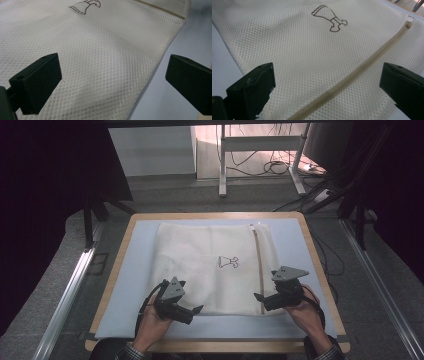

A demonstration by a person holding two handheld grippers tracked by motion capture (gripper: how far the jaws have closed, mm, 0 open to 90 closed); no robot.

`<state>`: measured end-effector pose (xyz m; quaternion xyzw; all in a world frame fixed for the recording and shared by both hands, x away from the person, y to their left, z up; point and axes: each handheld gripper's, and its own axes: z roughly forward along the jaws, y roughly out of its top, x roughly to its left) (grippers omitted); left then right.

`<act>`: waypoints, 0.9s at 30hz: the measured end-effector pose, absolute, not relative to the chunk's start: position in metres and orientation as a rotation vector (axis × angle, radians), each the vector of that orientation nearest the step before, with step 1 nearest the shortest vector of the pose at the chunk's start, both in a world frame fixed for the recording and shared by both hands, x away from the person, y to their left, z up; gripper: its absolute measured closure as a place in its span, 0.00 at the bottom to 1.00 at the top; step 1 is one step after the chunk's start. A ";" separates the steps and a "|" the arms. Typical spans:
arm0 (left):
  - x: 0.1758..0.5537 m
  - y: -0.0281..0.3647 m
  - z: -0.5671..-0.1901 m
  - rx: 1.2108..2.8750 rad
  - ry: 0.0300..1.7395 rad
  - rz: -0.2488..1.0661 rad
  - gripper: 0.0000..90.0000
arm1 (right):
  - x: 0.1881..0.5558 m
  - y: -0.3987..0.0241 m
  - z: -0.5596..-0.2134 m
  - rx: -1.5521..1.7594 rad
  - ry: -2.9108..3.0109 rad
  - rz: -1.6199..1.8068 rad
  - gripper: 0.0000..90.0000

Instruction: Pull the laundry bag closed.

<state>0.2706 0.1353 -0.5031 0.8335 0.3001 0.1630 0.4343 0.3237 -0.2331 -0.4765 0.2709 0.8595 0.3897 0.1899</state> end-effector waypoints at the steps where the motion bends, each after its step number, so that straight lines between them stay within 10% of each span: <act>1: 0.269 0.141 -0.503 2.069 0.758 0.413 0.00 | 0.322 -0.234 -0.476 0.763 2.415 1.095 0.00; 27: 0.244 0.190 -0.505 2.040 0.866 0.481 0.01 | 0.286 -0.266 -0.476 0.846 2.347 1.066 0.00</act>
